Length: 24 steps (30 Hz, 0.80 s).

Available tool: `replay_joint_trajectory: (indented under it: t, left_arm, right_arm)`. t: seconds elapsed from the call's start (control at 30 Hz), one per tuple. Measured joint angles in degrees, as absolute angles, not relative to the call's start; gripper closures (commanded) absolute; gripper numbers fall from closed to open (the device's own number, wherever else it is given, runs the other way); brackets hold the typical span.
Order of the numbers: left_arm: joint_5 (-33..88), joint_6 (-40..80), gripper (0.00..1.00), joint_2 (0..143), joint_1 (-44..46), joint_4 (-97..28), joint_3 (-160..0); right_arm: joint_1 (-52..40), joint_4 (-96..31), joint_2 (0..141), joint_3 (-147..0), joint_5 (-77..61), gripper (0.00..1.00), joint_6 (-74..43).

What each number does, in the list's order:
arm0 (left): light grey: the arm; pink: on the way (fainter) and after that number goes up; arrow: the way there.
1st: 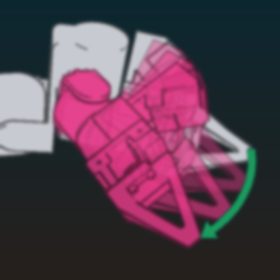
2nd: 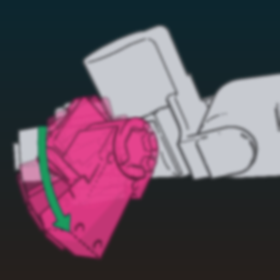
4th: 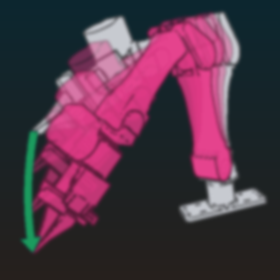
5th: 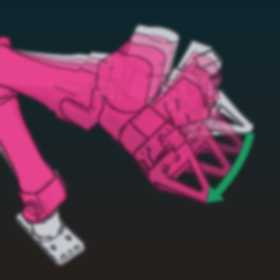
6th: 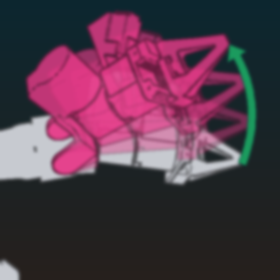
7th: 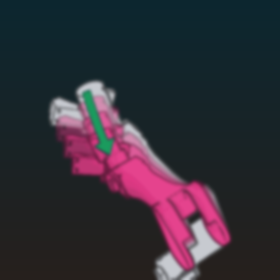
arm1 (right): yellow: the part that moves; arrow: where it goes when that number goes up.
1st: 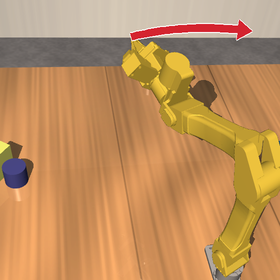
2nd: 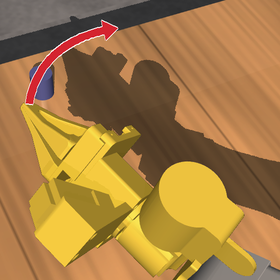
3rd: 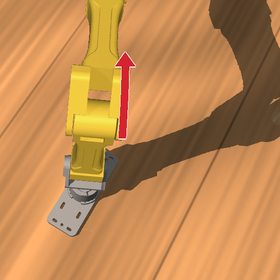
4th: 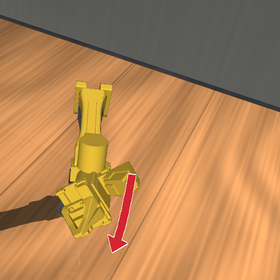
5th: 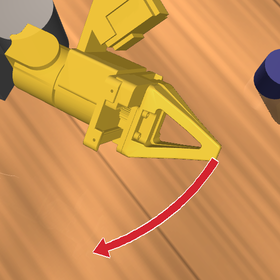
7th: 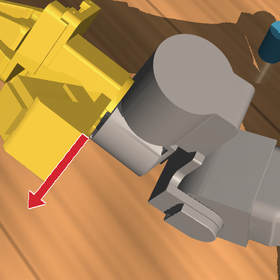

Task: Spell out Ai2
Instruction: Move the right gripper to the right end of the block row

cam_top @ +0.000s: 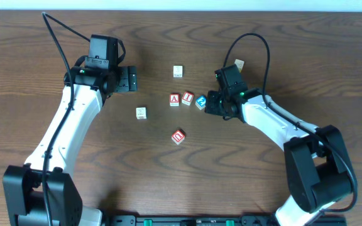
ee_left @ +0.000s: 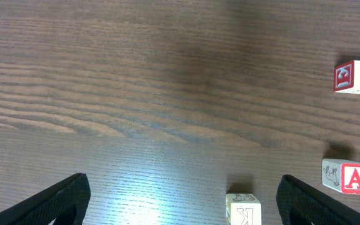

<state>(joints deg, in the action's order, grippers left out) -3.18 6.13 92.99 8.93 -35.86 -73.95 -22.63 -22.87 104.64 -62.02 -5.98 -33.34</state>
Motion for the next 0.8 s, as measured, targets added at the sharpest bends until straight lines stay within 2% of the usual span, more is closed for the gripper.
replay_joint_trajectory:
  t: [0.27, 0.8]
  left_arm:
    - [-3.18, 6.13, 0.04, 92.99, 8.93, -35.86, -73.95]
    - [-3.18, 6.13, 0.04, 92.99, 8.93, -35.77, -73.95]
  right_arm:
    - [-22.7, -22.46, 104.68, -62.02, -5.48, 0.99, -38.33]
    - [-24.23, -17.8, 106.24, -62.02, -7.11, 0.98, -38.5]
